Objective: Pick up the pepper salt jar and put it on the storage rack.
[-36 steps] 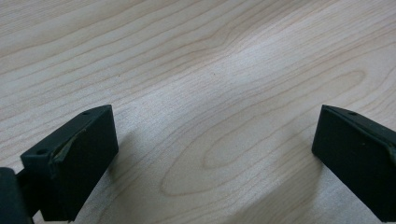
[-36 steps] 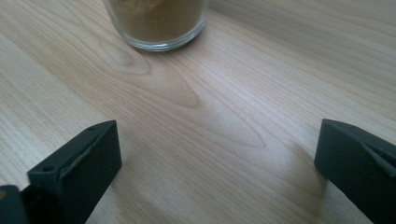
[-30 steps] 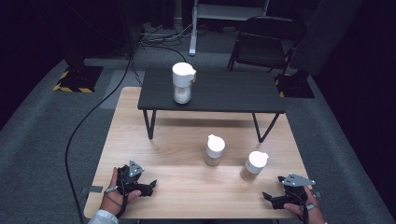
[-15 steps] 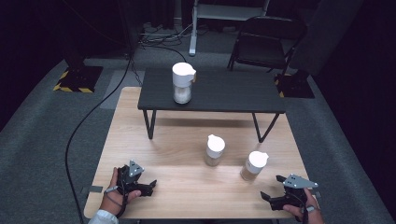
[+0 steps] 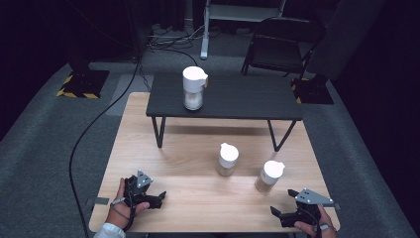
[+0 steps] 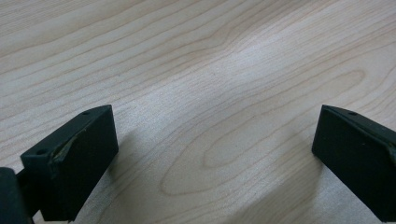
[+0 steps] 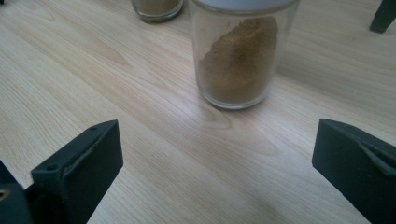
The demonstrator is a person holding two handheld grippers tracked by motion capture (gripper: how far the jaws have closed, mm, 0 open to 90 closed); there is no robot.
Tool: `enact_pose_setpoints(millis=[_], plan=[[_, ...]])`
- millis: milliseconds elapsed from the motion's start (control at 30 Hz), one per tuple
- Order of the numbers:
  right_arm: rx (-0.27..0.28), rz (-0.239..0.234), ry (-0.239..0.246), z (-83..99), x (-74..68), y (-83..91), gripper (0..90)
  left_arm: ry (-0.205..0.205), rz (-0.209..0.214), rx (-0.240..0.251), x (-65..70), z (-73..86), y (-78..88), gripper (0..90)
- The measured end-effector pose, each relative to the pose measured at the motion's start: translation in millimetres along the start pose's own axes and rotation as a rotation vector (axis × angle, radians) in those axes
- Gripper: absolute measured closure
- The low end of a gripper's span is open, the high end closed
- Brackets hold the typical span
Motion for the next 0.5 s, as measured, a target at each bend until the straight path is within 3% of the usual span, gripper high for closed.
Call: enact_pose_setpoints(millis=[233, 500], plan=[[0.014, 0.026, 0.011, -2.9, -18.7, -4.9, 1.9, -0.001, 0.000, -0.001, -0.1, 0.0, 0.0, 0.2], [0.061, 0.045, -0.033, -0.6, -40.6, -12.4, 4.9, 0.000, 0.000, 0.000, 0.0, 0.0, 0.0, 0.2]])
Point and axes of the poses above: each handheld gripper's, and its own axes: y roughly backward along the jaws, z roughly out of its underside, x roughly to its right, the point moved 8 cm from there along -y, roughly forward along the jaws, and after that the axes turned 8 degrees about -z, right-handed, at the moved point
